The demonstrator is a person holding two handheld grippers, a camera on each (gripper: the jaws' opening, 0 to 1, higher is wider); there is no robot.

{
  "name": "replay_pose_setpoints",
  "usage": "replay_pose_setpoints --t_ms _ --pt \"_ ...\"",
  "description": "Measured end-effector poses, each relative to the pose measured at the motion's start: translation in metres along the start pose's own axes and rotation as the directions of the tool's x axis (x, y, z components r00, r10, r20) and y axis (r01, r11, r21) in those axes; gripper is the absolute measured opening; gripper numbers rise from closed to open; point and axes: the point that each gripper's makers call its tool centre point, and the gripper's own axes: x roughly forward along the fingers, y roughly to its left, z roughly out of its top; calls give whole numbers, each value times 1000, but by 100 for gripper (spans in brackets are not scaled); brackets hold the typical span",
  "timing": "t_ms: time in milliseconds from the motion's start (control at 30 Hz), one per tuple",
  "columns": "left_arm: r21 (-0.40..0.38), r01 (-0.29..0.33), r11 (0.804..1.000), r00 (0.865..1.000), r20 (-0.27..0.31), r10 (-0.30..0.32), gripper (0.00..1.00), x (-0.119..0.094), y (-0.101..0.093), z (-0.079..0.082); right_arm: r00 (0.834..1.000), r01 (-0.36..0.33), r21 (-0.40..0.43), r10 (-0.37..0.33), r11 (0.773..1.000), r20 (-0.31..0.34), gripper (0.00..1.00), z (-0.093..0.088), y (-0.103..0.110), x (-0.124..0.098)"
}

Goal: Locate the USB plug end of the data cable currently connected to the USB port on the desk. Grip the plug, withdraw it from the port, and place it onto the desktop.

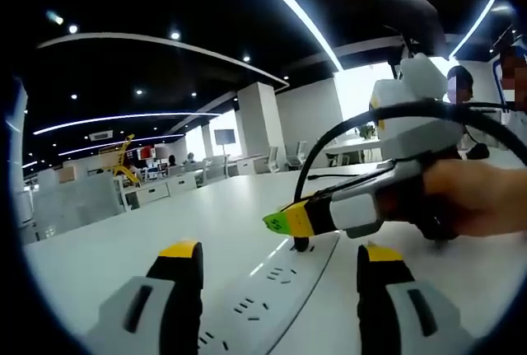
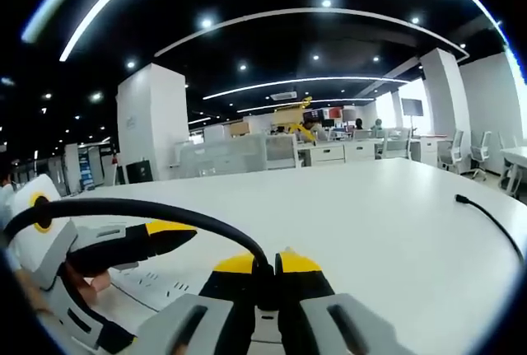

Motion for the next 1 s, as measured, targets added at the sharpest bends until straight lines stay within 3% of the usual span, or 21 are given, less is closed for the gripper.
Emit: replay_pose_setpoints --t_ms 167,400,600,667,767,833,867,933,1000 --pt "1 -3 1000 1000 -3 3 76 0 1 0 1000 7 -25 -7 1000 -10 9 0 1 1" --pt "0 -9 1000 1000 0 9 76 0 4 2 998 34 -133 -41 991 -52 9 1 5 3" --pt "9 -3 1000 1000 -6 3 76 1 2 1 1000 -8 34 8 999 -10 9 2 -2 3" --pt "4 -6 1000 1000 -3 6 76 1 3 2 1000 -9 28 9 1000 -12 9 3 -2 3" --pt "5 -7 1000 1000 -4 7 76 1 3 1 999 19 -59 -22 998 -45 9 3 -2 6" --pt "8 -5 1000 1000 -6 6 76 1 2 1 995 50 -178 -64 983 -74 9 2 1 6" --pt "8 -6 1000 1000 -6 6 76 1 2 1 993 56 -198 -75 979 -89 9 1 2 6" --pt "9 -6 1000 1000 -8 7 76 1 2 0 994 51 -165 -66 985 -82 9 0 3 5" --pt "6 -6 1000 1000 -5 6 76 0 2 0 998 27 -64 -30 998 -48 9 0 4 1"
